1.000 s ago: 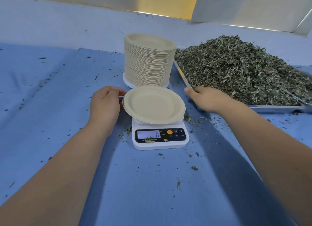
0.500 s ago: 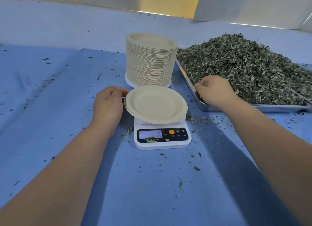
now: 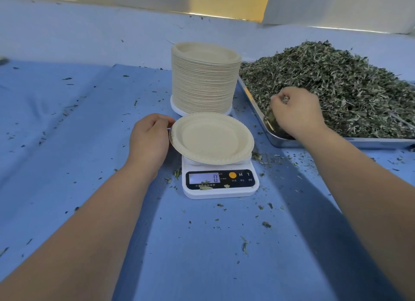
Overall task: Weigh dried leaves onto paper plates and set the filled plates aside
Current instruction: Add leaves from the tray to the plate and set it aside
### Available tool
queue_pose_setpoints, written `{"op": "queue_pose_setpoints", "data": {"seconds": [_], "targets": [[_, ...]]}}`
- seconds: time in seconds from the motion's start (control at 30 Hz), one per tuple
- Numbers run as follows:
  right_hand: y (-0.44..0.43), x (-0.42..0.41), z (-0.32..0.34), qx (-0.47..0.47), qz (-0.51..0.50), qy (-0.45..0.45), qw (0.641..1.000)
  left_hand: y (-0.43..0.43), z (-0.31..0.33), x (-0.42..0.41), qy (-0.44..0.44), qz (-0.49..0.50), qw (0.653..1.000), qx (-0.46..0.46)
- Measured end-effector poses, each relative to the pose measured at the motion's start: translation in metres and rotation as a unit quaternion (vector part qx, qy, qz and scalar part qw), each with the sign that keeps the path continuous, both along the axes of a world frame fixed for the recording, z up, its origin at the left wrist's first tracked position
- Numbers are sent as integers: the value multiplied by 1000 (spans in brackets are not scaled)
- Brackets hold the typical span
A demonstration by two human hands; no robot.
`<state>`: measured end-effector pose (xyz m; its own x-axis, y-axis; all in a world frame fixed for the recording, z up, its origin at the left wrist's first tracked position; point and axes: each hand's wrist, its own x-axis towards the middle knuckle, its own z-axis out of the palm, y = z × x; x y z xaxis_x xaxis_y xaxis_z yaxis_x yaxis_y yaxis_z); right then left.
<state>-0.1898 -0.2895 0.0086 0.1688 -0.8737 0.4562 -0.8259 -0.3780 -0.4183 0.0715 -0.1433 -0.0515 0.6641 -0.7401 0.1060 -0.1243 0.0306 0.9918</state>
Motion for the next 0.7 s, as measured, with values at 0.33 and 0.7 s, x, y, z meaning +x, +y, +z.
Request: {"op": "queue_pose_setpoints", "data": {"seconds": [0.33, 0.7], "targets": [[58, 67, 34, -59, 166, -60, 983, -1, -2, 0, -21, 3, 1000, -5], [85, 107, 7, 46, 279, 79, 956, 0, 1, 1, -17, 0, 1000, -2]]}}
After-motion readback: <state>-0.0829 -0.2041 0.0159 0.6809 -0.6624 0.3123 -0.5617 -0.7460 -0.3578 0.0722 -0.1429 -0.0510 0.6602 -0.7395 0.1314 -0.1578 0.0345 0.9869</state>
